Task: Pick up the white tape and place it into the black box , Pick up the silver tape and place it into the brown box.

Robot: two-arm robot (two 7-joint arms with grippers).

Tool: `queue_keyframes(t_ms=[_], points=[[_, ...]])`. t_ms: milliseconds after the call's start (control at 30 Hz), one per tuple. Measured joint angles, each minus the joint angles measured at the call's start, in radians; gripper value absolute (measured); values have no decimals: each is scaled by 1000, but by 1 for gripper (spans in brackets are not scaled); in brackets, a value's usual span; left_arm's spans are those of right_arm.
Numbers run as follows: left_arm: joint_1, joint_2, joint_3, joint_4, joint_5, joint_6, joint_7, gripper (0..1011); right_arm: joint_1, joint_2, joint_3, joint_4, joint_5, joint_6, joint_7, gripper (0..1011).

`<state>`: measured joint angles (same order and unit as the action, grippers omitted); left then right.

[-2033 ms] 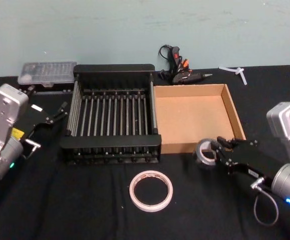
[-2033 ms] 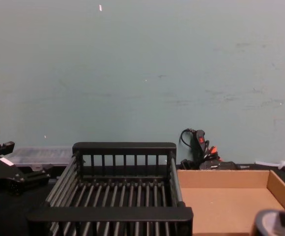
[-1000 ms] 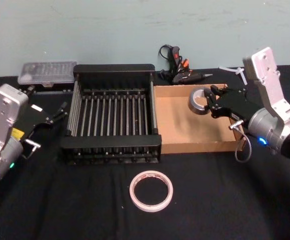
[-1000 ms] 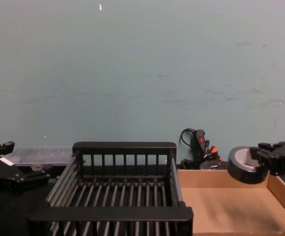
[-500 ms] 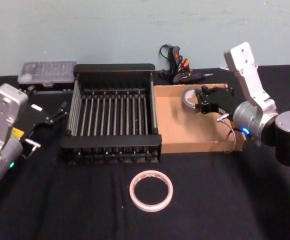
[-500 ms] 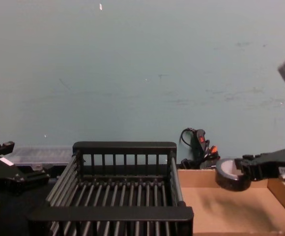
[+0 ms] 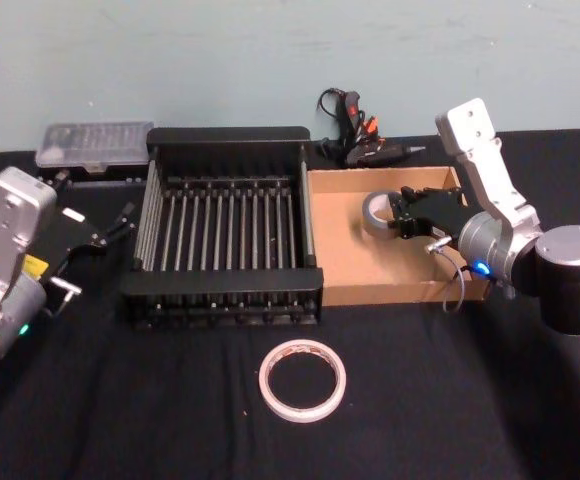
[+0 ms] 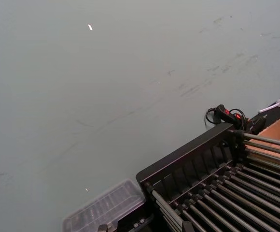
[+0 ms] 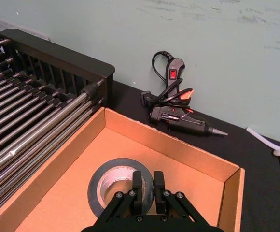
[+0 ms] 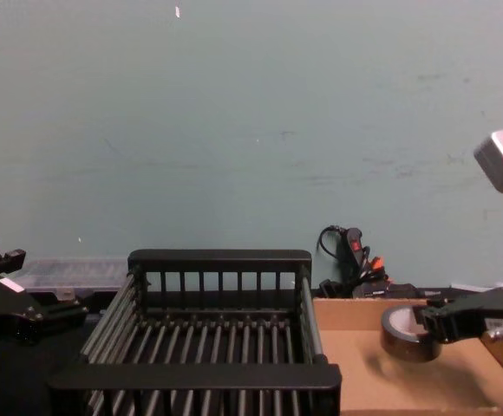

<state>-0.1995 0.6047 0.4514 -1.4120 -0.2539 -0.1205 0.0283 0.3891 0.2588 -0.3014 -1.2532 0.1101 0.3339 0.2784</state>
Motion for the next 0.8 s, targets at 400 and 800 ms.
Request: queue_keyframes(t_ms=[400, 800], points=[[0, 0, 0, 0, 0, 0, 0, 1001, -1, 2, 1, -2, 2, 0, 0, 148], [0, 0, 0, 0, 0, 0, 0, 1001, -2, 3, 1, -4, 4, -1, 0, 203]])
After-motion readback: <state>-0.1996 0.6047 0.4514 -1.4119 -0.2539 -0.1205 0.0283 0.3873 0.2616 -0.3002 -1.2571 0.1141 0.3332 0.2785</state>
